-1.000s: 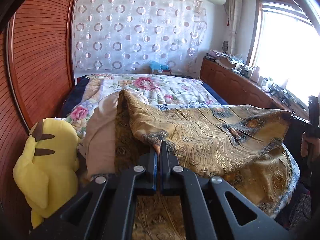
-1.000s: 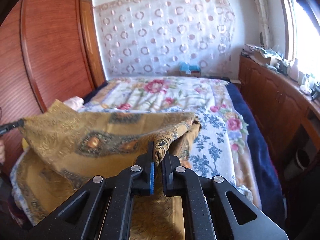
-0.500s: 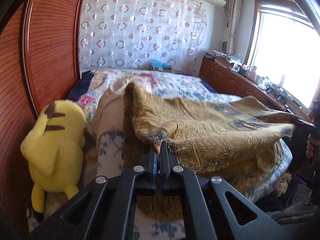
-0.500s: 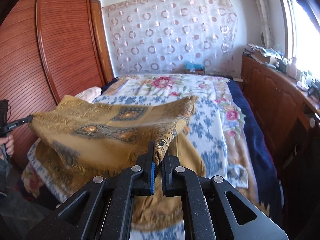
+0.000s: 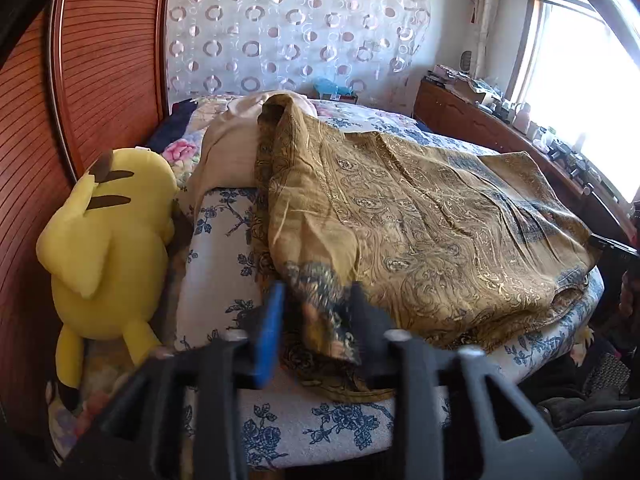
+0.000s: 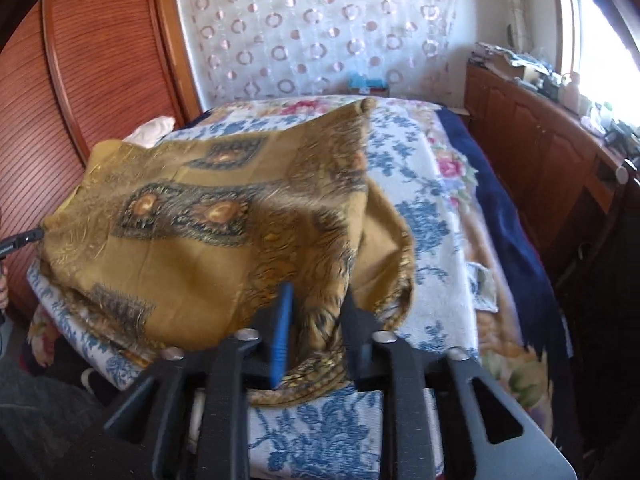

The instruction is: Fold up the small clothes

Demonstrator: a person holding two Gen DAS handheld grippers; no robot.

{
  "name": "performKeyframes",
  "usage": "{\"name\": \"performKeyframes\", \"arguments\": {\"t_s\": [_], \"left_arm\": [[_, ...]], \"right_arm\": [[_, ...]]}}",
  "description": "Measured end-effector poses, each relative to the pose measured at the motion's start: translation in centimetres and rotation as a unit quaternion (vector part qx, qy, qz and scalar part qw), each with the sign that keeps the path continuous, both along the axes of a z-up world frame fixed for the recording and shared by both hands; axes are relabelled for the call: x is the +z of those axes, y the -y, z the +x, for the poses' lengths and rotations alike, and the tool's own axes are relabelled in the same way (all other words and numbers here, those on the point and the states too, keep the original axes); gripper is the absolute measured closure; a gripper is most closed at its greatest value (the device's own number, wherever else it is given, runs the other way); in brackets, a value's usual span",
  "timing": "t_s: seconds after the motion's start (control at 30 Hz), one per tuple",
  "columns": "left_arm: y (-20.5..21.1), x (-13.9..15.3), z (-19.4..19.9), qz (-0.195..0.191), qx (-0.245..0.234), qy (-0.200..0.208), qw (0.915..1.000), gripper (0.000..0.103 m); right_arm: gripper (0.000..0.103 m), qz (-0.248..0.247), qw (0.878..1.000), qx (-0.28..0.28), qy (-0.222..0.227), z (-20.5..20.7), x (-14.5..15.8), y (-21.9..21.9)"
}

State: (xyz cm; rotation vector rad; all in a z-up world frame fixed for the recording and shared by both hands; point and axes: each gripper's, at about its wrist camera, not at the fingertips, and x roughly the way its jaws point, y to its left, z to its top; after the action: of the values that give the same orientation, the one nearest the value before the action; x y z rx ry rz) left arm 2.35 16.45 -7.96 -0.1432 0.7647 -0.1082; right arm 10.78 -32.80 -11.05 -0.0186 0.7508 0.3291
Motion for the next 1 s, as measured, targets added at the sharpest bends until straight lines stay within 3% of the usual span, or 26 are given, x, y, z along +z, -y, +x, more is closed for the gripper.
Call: {"name": "performKeyframes", "arguments": {"t_s": [0.1, 0.2, 0.33, 0.53, 0.73, 0.93, 1.0], "left_arm": [[-0.2, -0.2, 0.1, -0.001, 0.001, -0.003, 1.0, 0.054], [-0.1, -0.7, 0.3, -0.001, 0.005, -0.008, 1.0, 0.052], [-0.1, -1.4, 0.5, 0.001, 0.009, -0.019, 0.9998, 0.052], [-0.1, -2.0, 0.7, 0.006, 0.013, -0.027, 0.9995, 0.052], [0.1, -2.3, 0.8, 0.01, 0.014, -0.033, 0.9993, 0.052], [0.1, -2.6, 0.9, 0.01, 0.015, -0.037, 0.9991, 0.052], [0.1, -2.6, 1.0, 0.011, 0.015, -0.036, 0.9992, 0.052]], "right_arm": [[0.062, 0.004, 1.0, -0.015, 0.011, 0.1, 0.6, 0.9], [0.059, 0.002, 1.0, -0.026, 0.011, 0.3, 0.5, 1.4], [0.058, -0.012, 0.999, -0.049, 0.0, 1.5, -0.9, 1.9], [0.058, 0.014, 0.998, -0.06, -0.02, 2.9, -2.3, 2.8], [0.058, 0.017, 0.996, -0.092, -0.008, 3.7, -2.2, 3.4], [0.073, -0.014, 0.996, -0.088, -0.014, 4.1, -2.8, 2.9], [0.089, -0.017, 0.997, -0.08, -0.013, 4.1, -2.9, 2.6]]}}
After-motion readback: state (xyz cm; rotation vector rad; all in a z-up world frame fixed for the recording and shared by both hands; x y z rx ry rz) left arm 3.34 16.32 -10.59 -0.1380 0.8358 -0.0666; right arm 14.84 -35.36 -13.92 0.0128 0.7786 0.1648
